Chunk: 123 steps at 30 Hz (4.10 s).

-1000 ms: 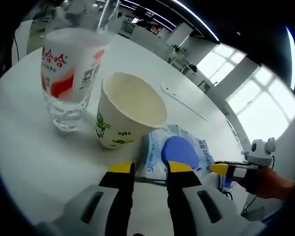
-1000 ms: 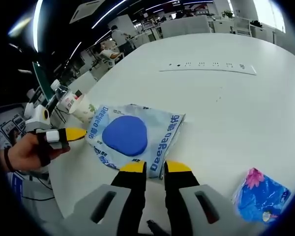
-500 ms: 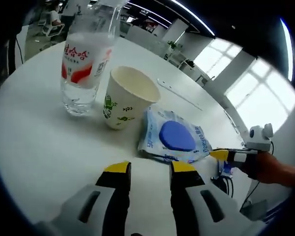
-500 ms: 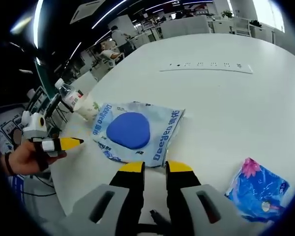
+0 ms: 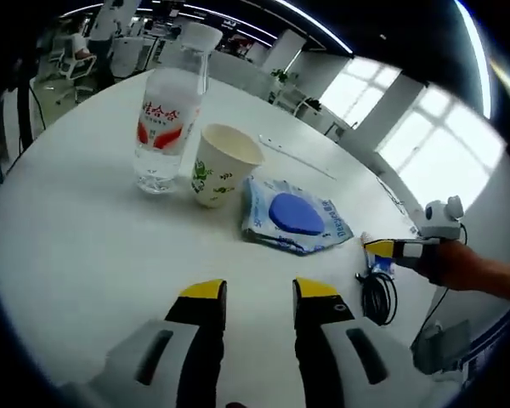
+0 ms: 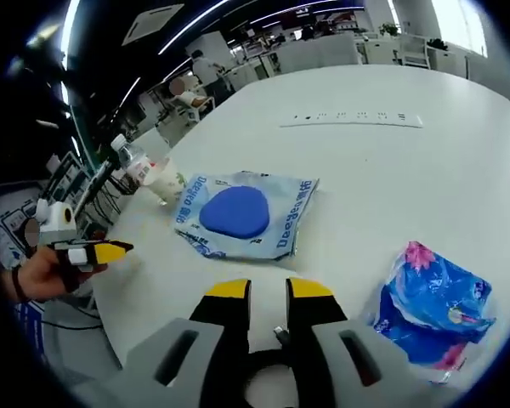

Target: Arrange the tabletop items into an orderly group along one side of the table until the central work area is clear of visible clutter.

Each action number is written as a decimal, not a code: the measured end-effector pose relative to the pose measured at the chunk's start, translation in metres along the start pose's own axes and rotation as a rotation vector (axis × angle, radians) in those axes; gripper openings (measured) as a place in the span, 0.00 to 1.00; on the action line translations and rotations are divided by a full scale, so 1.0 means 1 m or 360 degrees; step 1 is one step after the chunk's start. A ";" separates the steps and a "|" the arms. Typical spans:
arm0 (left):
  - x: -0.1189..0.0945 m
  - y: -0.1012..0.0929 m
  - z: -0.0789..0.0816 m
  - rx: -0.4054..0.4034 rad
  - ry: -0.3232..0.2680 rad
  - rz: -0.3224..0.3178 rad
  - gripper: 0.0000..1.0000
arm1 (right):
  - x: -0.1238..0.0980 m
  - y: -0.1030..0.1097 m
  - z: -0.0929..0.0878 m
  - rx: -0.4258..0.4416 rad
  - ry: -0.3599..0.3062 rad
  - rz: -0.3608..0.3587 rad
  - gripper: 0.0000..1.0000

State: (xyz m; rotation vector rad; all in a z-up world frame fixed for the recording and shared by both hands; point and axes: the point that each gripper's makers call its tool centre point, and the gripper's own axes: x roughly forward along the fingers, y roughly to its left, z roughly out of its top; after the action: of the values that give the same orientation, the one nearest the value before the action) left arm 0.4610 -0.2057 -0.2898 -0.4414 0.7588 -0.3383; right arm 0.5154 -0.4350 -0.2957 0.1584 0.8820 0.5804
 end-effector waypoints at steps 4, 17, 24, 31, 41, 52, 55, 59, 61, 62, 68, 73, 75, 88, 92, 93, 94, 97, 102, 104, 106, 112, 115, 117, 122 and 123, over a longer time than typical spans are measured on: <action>-0.012 0.002 -0.008 0.0033 0.0007 -0.0021 0.30 | -0.008 0.005 -0.007 -0.0004 -0.0013 -0.0008 0.14; -0.051 0.011 -0.028 0.0177 0.0053 -0.0067 0.30 | -0.027 0.025 -0.036 0.0052 -0.0056 -0.0013 0.14; -0.066 0.011 -0.032 0.0297 0.0079 -0.0096 0.30 | -0.038 0.035 -0.046 0.0036 -0.0066 -0.0012 0.15; -0.078 0.007 -0.032 0.0445 0.0083 -0.0119 0.30 | -0.050 0.046 -0.060 0.0047 -0.0107 -0.0028 0.15; -0.094 0.016 -0.036 0.0545 0.0096 -0.0158 0.29 | -0.060 0.074 -0.088 0.0005 -0.0087 -0.0072 0.19; -0.111 0.028 -0.042 0.0582 0.0134 -0.0239 0.29 | -0.073 0.078 -0.099 0.0156 -0.0206 -0.0229 0.19; -0.112 0.026 -0.045 0.0589 0.0139 -0.0249 0.30 | -0.080 0.074 -0.102 0.0191 -0.0228 -0.0259 0.21; -0.114 0.017 -0.049 0.0561 0.0123 -0.0255 0.30 | -0.093 0.073 -0.106 0.0165 -0.0206 -0.0262 0.23; -0.114 0.013 -0.050 0.0549 0.0109 -0.0249 0.30 | -0.097 0.071 -0.107 0.0146 -0.0188 -0.0257 0.24; -0.113 0.010 -0.050 0.0541 0.0098 -0.0245 0.30 | -0.099 0.068 -0.108 0.0141 -0.0183 -0.0245 0.24; -0.116 -0.003 -0.052 0.0483 0.0036 -0.0181 0.30 | -0.106 0.052 -0.112 0.0182 -0.0135 -0.0209 0.25; -0.112 -0.016 -0.060 0.0503 0.0037 -0.0145 0.30 | -0.114 0.034 -0.104 0.0168 -0.0124 -0.0193 0.26; -0.110 -0.020 -0.060 0.0478 0.0016 -0.0137 0.31 | -0.116 0.026 -0.102 0.0154 -0.0105 -0.0184 0.26; -0.108 -0.014 -0.069 0.0392 -0.0010 -0.0060 0.31 | -0.120 -0.011 -0.097 0.0144 -0.0023 -0.0201 0.28; -0.106 -0.014 -0.070 0.0411 0.0004 -0.0061 0.32 | -0.119 -0.025 -0.092 0.0170 -0.0023 -0.0221 0.28; -0.106 -0.014 -0.070 0.0411 0.0004 -0.0062 0.32 | -0.118 -0.029 -0.092 0.0166 -0.0019 -0.0229 0.28; -0.106 -0.015 -0.069 0.0411 0.0002 -0.0066 0.32 | -0.117 -0.034 -0.093 0.0171 -0.0012 -0.0236 0.28; -0.105 -0.019 -0.066 0.0425 -0.0001 -0.0075 0.33 | -0.116 -0.046 -0.093 0.0197 -0.0001 -0.0255 0.28; -0.105 -0.024 -0.064 0.0447 0.0007 -0.0089 0.33 | -0.114 -0.066 -0.089 0.0227 0.0005 -0.0288 0.27; -0.105 -0.024 -0.065 0.0466 0.0020 -0.0090 0.33 | -0.114 -0.073 -0.085 0.0240 -0.0003 -0.0300 0.27; -0.105 -0.024 -0.065 0.0472 0.0027 -0.0089 0.34 | -0.115 -0.077 -0.080 0.0249 -0.0012 -0.0313 0.27; -0.108 -0.025 -0.063 0.0459 0.0027 -0.0085 0.35 | -0.118 -0.100 -0.064 0.0281 -0.0061 -0.0395 0.26; -0.109 -0.026 -0.065 0.0481 0.0053 -0.0086 0.36 | -0.120 -0.103 -0.063 0.0281 -0.0052 -0.0439 0.25; -0.110 -0.026 -0.066 0.0486 0.0062 -0.0088 0.36 | -0.120 -0.106 -0.065 0.0263 -0.0017 -0.0465 0.25; -0.116 -0.024 -0.059 0.0482 0.0049 -0.0060 0.36 | -0.120 -0.119 -0.068 0.0256 0.0061 -0.0538 0.24; -0.117 -0.023 -0.058 0.0477 0.0045 -0.0055 0.36 | -0.119 -0.120 -0.067 0.0242 0.0064 -0.0547 0.24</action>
State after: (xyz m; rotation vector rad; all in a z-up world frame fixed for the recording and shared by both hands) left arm 0.3368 -0.1884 -0.2478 -0.1679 0.7146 -0.4834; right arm 0.4551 -0.6070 -0.3002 0.1291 0.9675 0.1967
